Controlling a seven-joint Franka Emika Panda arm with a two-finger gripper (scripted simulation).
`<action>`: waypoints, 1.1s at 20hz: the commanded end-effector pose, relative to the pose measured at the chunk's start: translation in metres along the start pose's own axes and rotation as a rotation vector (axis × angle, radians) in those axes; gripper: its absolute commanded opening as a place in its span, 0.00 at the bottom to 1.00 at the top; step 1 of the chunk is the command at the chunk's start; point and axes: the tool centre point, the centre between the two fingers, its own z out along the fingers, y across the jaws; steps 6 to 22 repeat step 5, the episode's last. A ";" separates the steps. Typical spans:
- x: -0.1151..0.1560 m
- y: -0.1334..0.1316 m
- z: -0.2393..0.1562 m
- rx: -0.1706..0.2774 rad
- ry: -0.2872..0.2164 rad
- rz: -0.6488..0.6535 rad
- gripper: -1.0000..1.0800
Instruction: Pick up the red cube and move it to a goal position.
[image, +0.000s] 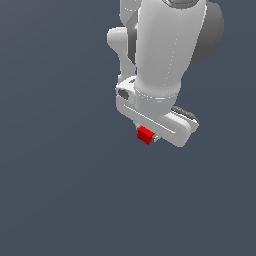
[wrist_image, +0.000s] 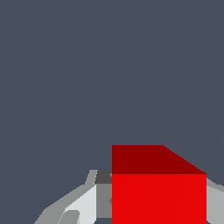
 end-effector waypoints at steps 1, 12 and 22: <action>0.001 -0.001 -0.005 0.000 -0.001 0.000 0.00; 0.002 -0.002 -0.008 0.000 -0.001 0.000 0.00; 0.002 -0.002 -0.008 0.000 -0.001 0.000 0.00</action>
